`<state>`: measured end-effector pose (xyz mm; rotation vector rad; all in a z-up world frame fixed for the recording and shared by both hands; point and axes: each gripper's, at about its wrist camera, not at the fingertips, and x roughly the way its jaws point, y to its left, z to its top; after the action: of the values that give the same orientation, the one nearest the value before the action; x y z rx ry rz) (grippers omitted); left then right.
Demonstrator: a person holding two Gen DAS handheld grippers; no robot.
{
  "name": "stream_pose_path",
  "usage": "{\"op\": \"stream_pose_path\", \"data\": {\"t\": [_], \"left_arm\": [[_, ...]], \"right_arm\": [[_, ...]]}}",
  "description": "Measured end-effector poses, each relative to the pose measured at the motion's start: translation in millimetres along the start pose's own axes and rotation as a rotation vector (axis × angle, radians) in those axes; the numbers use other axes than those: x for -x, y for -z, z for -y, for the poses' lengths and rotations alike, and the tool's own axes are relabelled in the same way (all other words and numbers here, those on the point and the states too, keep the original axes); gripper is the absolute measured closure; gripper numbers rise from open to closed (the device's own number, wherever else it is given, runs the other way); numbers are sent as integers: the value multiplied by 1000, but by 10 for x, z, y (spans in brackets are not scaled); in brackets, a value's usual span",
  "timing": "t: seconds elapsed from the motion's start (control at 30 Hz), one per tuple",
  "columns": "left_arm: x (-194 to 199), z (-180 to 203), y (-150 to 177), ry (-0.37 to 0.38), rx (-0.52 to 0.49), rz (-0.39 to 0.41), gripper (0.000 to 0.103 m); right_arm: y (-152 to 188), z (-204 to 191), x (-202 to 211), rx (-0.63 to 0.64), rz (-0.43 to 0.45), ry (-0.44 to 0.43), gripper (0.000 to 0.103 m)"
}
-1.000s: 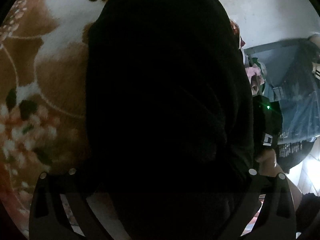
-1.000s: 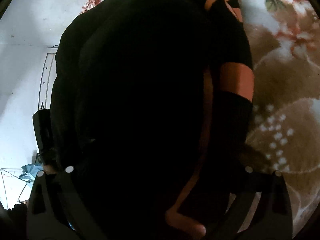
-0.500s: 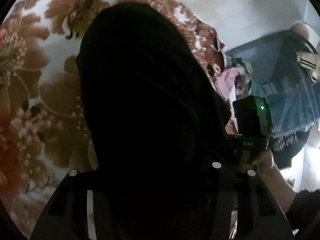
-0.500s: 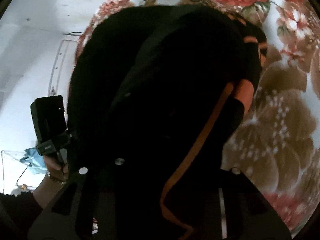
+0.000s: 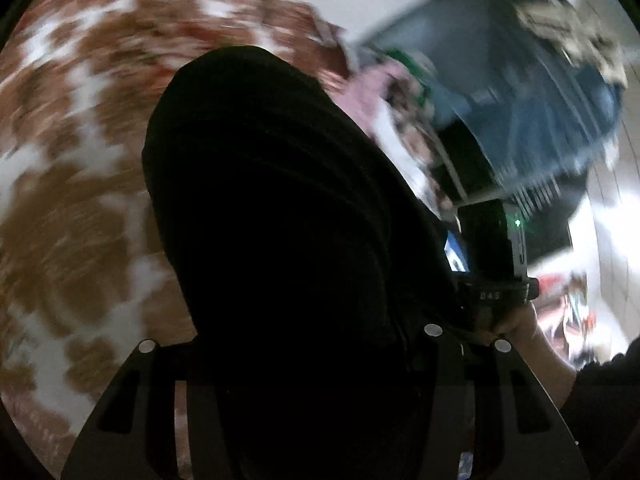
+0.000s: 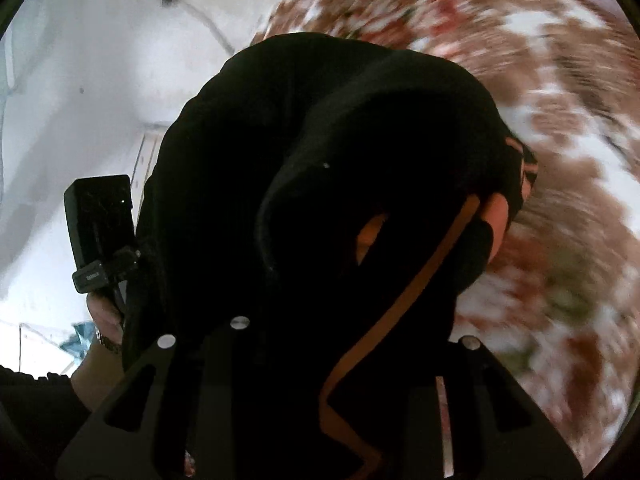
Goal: Fold large clothes
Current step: 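Carry the bundle with both grippers and lower it onto the folded-clothes stack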
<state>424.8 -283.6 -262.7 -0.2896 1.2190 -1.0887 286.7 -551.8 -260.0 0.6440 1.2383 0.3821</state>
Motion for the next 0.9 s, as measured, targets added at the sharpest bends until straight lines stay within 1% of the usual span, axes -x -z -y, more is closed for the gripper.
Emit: {"op": "stream_pose_path", "data": {"t": [0.03, 0.07, 0.1, 0.13, 0.17, 0.23, 0.27, 0.3, 0.37, 0.43, 0.47, 0.5, 0.57, 0.6, 0.63, 0.67, 0.7, 0.73, 0.77, 0.8, 0.83, 0.87, 0.9], "left_arm": [[-56, 108, -12, 18, -29, -19, 53], [-203, 280, -103, 42, -65, -44, 53], [-427, 533, -235, 82, -112, -82, 53], [-520, 655, -284, 103, -139, -101, 53], [-757, 930, -419, 142, -190, -135, 53], [-1079, 1298, -589, 195, -257, -179, 53], [-1342, 1618, -718, 234, -313, -213, 53], [-1491, 1812, -753, 261, -351, -236, 53], [-1911, 2391, -878, 329, -449, -290, 53], [-2224, 2860, -926, 388, -521, -331, 53], [-2467, 3176, -962, 434, -564, -365, 53], [-2619, 3380, -918, 466, -594, -390, 53], [-2857, 3672, -895, 515, -632, -428, 53], [-3033, 3799, -849, 548, -645, -462, 53], [-3156, 3846, -818, 568, -652, -487, 52], [-3380, 3837, -765, 596, -659, -528, 52], [-3548, 3765, -722, 606, -645, -556, 51], [-3815, 3623, -658, 607, -607, -595, 51], [-4116, 3432, -559, 582, -577, -630, 51], [-4354, 3293, -488, 545, -562, -658, 51], [-4620, 3100, -367, 481, -549, -696, 50], [-4834, 2961, -277, 438, -540, -715, 50], [-4942, 2798, -205, 462, -522, -705, 48]], "right_arm": [[100, 118, 299, -26, 42, 11, 73], [177, 215, 534, -45, 75, 23, 73], [263, 312, 769, -61, 110, 38, 73], [322, 375, 977, -78, 147, 57, 73], [431, 496, 1287, -104, 199, 80, 73], [622, 706, 1806, -150, 281, 117, 73], [726, 800, 2107, -177, 336, 147, 73], [802, 868, 2327, -197, 377, 174, 73], [1064, 1030, 2893, -247, 472, 239, 73], [1335, 1188, 3394, -310, 561, 297, 73], [1419, 1240, 3556, -333, 588, 319, 73], [1542, 1301, 3756, -359, 618, 351, 73], [1689, 1393, 3975, -405, 664, 394, 73], [1785, 1474, 4053, -427, 687, 410, 73], [1831, 1529, 4066, -436, 700, 418, 72], [1948, 1707, 4061, -442, 708, 427, 72], [2007, 1857, 4007, -464, 713, 411, 72], [2053, 2111, 3822, -520, 725, 369, 72], [2124, 2304, 3738, -544, 723, 359, 72], [2176, 2583, 3507, -562, 702, 395, 72], [2205, 2748, 3389, -579, 680, 415, 72], [2285, 3023, 3202, -620, 651, 426, 72], [2352, 3178, 3123, -637, 660, 399, 71]]}}
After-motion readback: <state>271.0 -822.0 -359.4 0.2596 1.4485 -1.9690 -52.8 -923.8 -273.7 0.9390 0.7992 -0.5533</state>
